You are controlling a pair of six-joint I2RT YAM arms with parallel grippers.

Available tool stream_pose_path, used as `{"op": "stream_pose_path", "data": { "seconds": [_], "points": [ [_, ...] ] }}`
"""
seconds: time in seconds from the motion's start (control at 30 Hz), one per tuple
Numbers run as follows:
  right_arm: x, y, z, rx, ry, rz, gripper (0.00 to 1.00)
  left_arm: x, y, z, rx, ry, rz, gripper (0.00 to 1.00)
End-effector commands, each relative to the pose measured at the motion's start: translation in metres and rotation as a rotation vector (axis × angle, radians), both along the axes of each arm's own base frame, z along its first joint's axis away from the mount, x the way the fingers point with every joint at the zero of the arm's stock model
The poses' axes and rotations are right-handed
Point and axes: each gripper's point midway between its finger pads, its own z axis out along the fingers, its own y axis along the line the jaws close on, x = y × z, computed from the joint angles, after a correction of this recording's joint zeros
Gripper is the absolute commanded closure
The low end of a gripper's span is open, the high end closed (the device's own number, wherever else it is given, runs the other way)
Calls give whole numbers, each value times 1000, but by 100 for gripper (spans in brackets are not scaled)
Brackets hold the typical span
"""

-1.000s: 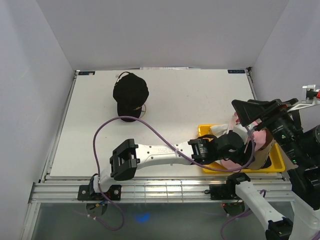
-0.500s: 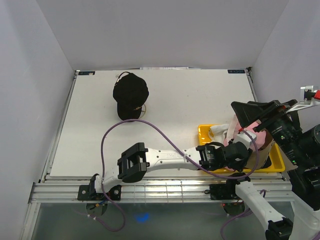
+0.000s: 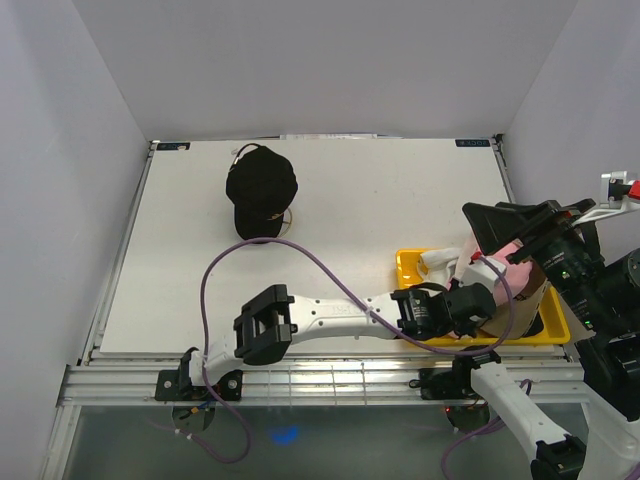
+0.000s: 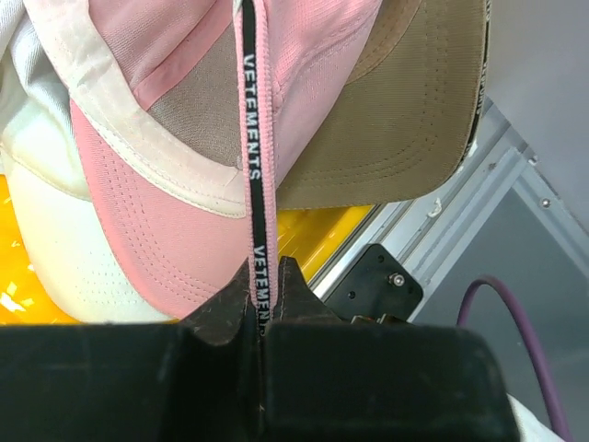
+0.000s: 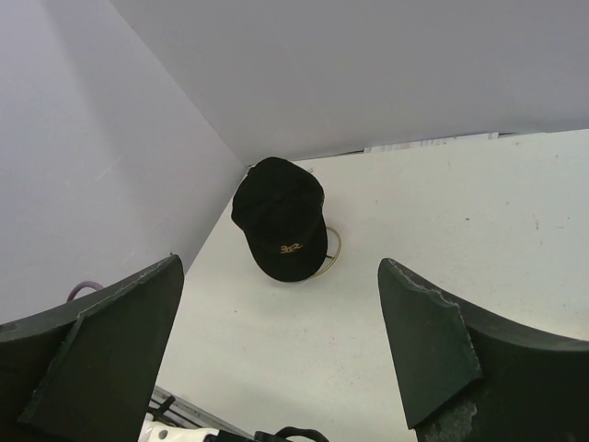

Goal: Stack the hats

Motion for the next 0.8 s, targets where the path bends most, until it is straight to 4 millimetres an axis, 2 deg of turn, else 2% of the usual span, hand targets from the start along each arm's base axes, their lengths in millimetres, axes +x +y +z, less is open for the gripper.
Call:
{"op": "stream_pose_path", "data": {
  "seconds": [0.0,0.1,0.13,0.17,0.2,0.23,0.27,0.3,0.33,0.37,0.43,0.5,0.53,0.57,0.6,0.63,0.7,0.73,0.77],
  "points": [
    [-5,-4,15,7,-64,-15,9,2,10,91,-177,34,4,100],
    [-4,-4,15,9,-64,-13,8,6,18,107,-237,78,-9,100],
    [-4,-4,15,11,-65,-13,8,13,28,127,-286,96,1,100],
    [-3,-3,14,10,-63,-13,8,16,32,126,-298,111,2,100],
    [-4,-4,14,11,-64,-15,8,14,35,133,-322,130,-20,100],
    [-3,-4,14,12,-64,-14,8,21,44,152,-375,142,-12,100],
    [-3,-4,14,14,-65,-14,8,23,49,148,-371,161,-8,100],
    [-3,-4,14,16,-67,-14,8,25,54,151,-382,176,-8,100],
    [-4,-4,15,19,-71,-14,8,31,63,168,-428,197,-3,100],
    [-3,-4,15,19,-69,-15,8,34,70,160,-421,216,8,100],
    [-3,-4,17,20,-74,-15,8,46,82,170,-484,262,31,100],
    [-3,-4,17,22,-74,-20,8,53,107,179,-529,284,58,100],
    [-2,-4,18,24,-75,-20,8,69,118,191,-586,288,73,100],
    [-2,-3,18,28,-73,-16,8,74,135,211,-651,307,89,100],
    [0,-2,18,31,-70,-12,8,83,146,202,-658,329,120,100],
    [3,0,17,33,-62,-4,8,105,162,215,-717,324,138,100],
    [7,7,16,44,-42,24,8,117,184,235,-802,360,132,100],
    [15,11,11,43,-15,35,8,142,203,249,-861,333,165,100],
    [19,15,7,46,4,51,8,146,212,258,-890,338,148,100]
  ]
}}
